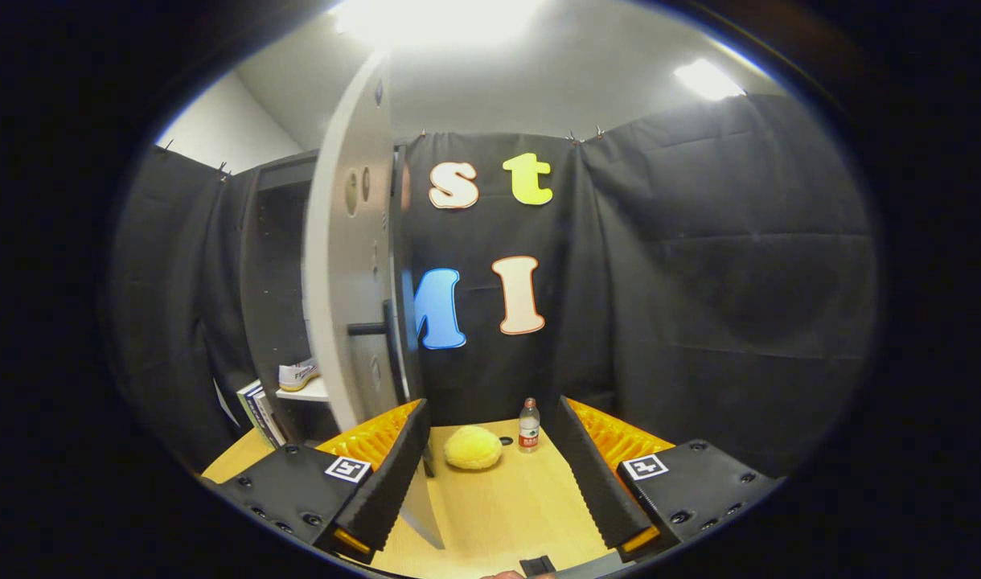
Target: Open the shoe cabinet door, grab the shoes and put them into the shoe cabinet, then close the shoe cabinet door.
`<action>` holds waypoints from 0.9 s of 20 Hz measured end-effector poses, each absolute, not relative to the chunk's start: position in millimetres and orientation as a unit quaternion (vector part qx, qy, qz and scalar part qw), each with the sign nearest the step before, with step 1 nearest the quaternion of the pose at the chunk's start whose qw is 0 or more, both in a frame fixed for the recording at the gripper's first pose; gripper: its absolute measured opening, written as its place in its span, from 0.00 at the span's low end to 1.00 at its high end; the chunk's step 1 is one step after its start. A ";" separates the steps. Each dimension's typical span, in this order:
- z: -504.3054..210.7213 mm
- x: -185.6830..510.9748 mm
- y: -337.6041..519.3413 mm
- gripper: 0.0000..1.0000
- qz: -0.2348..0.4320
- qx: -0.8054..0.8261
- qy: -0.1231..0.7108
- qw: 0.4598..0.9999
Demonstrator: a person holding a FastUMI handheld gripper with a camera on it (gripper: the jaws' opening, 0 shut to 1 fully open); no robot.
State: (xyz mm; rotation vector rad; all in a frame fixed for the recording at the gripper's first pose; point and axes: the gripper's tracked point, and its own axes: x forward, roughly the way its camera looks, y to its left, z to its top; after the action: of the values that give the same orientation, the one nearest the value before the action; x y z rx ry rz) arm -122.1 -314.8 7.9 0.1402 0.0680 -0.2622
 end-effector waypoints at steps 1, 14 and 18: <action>12.2 -109.7 -320.6 0.98 -0.121 0.066 0.028 0.990; 6.9 -50.5 -308.9 0.91 -0.036 0.021 0.055 0.998; 12.9 -46.2 -236.3 0.91 -0.023 0.026 0.050 0.998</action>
State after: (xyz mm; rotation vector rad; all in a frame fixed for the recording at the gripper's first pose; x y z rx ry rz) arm -46.2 -236.3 12.9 0.0524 0.1002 -0.0453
